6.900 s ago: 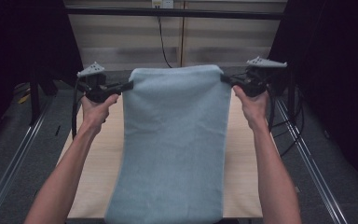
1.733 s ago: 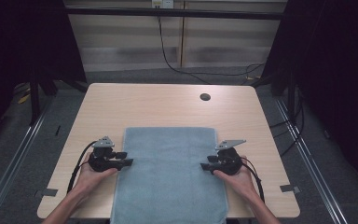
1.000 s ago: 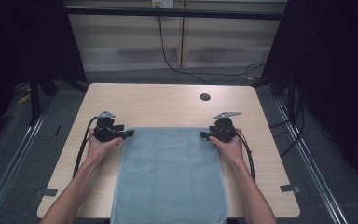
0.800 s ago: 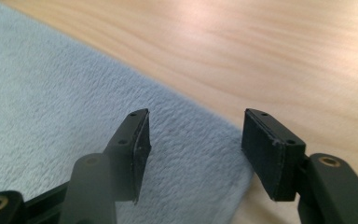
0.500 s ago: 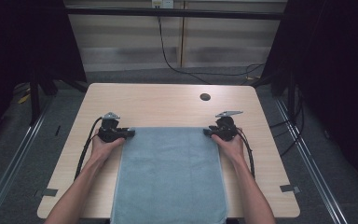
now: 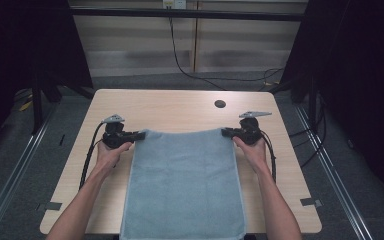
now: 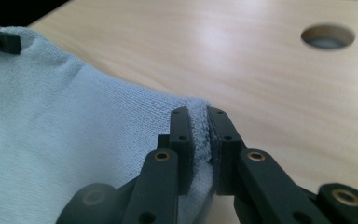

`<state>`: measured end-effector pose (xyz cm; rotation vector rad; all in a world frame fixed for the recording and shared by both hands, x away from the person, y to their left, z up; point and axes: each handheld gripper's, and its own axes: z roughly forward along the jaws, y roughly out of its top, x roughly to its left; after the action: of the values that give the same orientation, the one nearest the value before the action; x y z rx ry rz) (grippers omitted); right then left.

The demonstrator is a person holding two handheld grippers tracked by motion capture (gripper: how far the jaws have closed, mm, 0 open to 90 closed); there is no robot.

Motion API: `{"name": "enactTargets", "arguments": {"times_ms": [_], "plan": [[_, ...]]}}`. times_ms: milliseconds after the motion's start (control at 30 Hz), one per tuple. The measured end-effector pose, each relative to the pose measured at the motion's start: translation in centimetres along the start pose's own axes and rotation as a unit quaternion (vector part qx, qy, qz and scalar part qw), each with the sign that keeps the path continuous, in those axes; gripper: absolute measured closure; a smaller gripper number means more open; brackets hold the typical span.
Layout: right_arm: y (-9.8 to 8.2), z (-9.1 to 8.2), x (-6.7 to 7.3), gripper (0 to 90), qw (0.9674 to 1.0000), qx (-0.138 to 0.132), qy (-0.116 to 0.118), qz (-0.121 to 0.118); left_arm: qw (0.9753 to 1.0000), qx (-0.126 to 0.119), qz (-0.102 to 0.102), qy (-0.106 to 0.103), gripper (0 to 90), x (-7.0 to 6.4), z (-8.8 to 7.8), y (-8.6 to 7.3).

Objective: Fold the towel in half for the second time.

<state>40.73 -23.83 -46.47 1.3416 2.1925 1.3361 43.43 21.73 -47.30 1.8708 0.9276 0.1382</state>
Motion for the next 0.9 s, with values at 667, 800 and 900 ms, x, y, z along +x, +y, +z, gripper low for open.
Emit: {"name": "enactTargets", "arguments": {"times_ms": [667, 800, 900], "plan": [[4.8, -8.6, 2.6, 82.3, 0.992, -0.113, 0.02, -0.052, 0.9923, -0.093, 0.075, -0.032, 82.9, -5.5, -5.8, 5.3], [2.3, -10.1, 4.0, 82.2, 0.9921, -0.1, 0.027, -0.07, 0.9924, -0.073, 0.09, -0.042, 82.9, -6.8, -7.3, 2.6], [0.1, -11.4, 5.0, 82.2, 0.9919, -0.095, 0.037, -0.075, 0.9922, -0.064, 0.092, -0.054, 82.9, -7.9, -8.6, 0.7]]}}
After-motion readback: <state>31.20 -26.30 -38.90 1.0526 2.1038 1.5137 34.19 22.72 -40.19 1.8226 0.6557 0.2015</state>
